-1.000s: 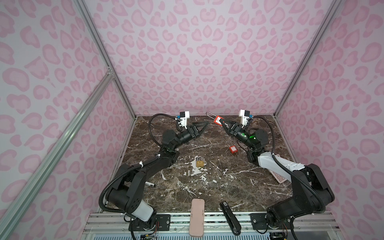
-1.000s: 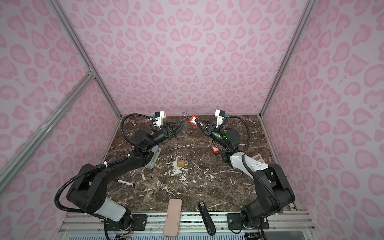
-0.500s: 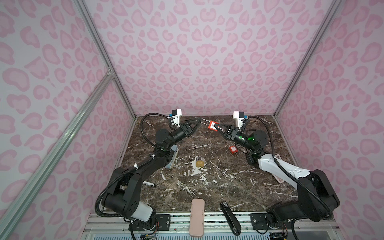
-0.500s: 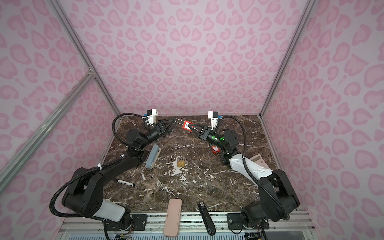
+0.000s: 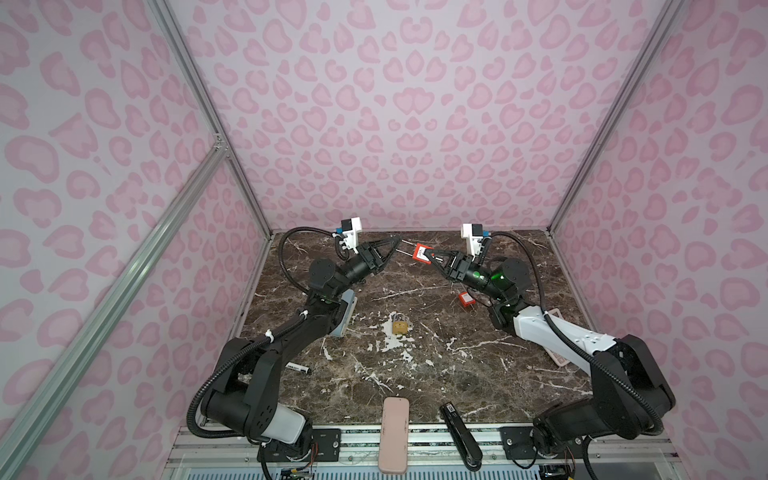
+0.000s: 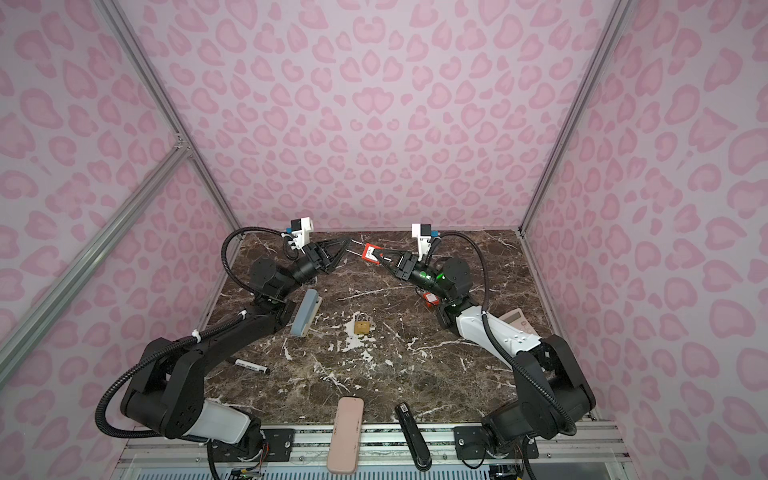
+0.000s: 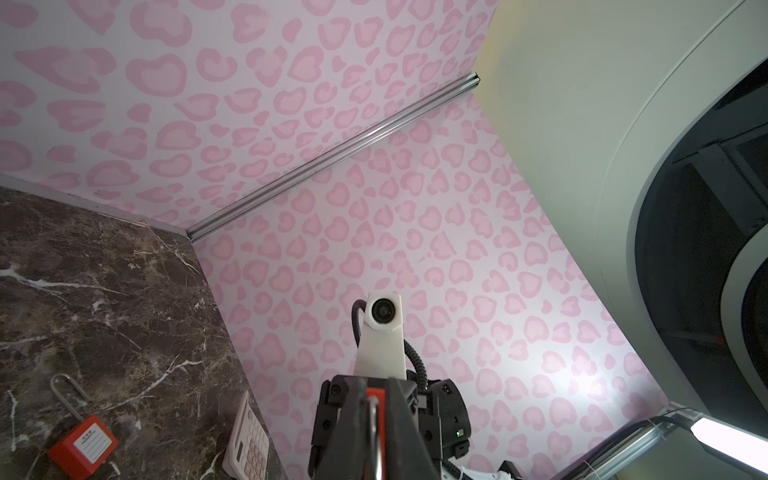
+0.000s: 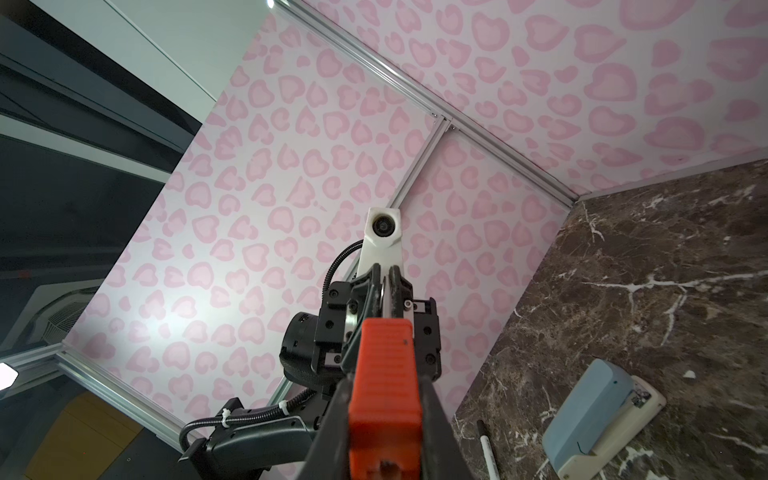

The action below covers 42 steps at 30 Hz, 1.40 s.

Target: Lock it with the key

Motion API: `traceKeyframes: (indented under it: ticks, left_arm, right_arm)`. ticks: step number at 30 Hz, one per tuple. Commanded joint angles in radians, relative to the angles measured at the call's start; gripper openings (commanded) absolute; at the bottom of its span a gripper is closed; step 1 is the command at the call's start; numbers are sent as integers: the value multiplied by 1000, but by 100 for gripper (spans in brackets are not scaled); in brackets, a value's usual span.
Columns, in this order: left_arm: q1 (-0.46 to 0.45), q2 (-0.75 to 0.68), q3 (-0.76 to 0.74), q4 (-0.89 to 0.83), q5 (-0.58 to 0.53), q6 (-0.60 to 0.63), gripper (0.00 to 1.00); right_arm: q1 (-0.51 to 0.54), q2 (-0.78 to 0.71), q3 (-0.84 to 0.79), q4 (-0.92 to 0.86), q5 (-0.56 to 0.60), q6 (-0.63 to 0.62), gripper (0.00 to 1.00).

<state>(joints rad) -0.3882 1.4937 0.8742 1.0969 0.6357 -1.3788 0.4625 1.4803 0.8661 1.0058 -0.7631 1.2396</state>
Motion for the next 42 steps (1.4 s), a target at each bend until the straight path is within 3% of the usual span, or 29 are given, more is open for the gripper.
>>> traceKeyframes:
  ticks: [1, 7, 16, 19, 24, 30, 36, 40, 42]
  left_arm:
    - [-1, -7, -4, 50, 9, 9, 7]
    - [-21, 12, 11, 48, 23, 14, 4]
    - [-71, 31, 17, 35, 35, 32, 4]
    - [-71, 28, 24, 18, 38, 40, 23]
    - [-73, 38, 29, 23, 33, 36, 43]
    - [-86, 62, 40, 33, 30, 33, 52]
    - [-92, 75, 45, 37, 24, 34, 47]
    - [-92, 78, 43, 36, 17, 34, 25]
    - [-92, 79, 43, 37, 16, 34, 14]
  right_arm:
    - [0, 11, -2, 54, -10, 30, 3]
    - [2, 47, 5, 135, -16, 97, 2]
    - [8, 101, 53, 137, -22, 98, 1]
    - [10, 109, 62, 138, -21, 100, 1]
    - [9, 117, 73, 138, -12, 98, 0]
    - [10, 124, 71, 142, -7, 100, 0]
    - [10, 128, 71, 141, -5, 96, 0]
    - [10, 130, 68, 140, 1, 95, 1]
    - [9, 128, 65, 139, -3, 92, 9]
